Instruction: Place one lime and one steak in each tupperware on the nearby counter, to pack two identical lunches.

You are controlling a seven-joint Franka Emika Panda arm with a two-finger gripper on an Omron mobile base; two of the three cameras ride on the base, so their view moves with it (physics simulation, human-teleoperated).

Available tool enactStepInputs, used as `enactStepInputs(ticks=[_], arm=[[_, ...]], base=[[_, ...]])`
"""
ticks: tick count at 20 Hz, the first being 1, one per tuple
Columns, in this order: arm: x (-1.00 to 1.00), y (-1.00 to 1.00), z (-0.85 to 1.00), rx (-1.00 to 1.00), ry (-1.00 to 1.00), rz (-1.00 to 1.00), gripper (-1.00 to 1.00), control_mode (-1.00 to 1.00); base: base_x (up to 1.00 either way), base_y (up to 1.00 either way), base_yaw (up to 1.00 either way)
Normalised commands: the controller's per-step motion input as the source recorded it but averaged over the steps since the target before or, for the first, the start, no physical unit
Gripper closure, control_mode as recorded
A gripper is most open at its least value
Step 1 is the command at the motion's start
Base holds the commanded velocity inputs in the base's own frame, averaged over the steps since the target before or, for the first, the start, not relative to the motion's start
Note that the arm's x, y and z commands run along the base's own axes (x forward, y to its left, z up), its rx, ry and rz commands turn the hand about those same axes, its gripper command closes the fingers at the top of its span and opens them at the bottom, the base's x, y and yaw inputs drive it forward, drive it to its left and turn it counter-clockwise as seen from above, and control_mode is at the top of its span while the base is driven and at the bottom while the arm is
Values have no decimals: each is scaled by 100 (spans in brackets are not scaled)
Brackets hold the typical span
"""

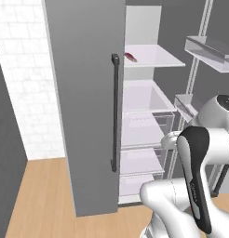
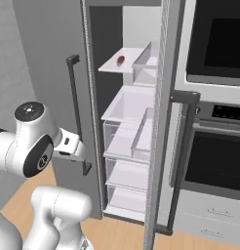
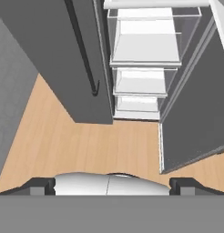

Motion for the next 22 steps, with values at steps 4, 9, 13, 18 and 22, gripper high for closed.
enactStepInputs(ticks=[4,9,13,18,22], arm=[[0,0,0,0,0,0,-100,100],[0,0,0,0,0,0,-100,100],[0,0,0,0,0,0,-100,100],[0,0,0,0,0,0,-100,100],[0,0,0,0,0,0,-100,100]], base=[[78,-6,0],[48,-16,0],[15,-23,0],[3,-26,0],[0,-34,0]])
